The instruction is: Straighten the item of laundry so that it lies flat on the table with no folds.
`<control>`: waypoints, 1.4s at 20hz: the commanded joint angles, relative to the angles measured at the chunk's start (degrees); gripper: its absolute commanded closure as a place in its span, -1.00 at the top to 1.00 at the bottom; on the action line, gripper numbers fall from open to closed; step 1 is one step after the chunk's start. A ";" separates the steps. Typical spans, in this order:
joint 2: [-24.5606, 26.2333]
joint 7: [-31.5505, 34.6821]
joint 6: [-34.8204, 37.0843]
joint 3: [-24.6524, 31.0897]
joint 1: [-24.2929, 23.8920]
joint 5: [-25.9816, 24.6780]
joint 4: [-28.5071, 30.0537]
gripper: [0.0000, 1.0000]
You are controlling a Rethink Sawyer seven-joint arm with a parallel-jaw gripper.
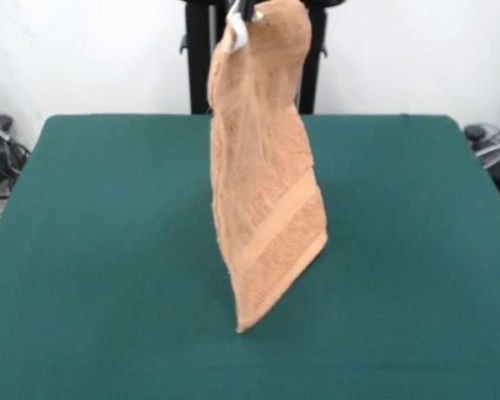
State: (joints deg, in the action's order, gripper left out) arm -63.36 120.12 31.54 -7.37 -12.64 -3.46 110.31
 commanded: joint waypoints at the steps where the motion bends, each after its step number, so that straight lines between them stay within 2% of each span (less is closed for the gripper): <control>1: -1.83 -6.49 7.11 4.90 -1.89 -2.19 1.16 -1.00; 10: -3.02 -7.55 7.53 6.09 -3.70 -2.53 2.06 -1.00; 18: -4.76 -7.66 11.20 6.48 -4.01 -2.20 1.55 -1.00; 28: -5.55 -7.99 11.01 8.74 -6.01 -1.54 2.55 -1.00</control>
State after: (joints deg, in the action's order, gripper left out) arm -68.99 120.12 38.02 -3.12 -17.55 -3.49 110.32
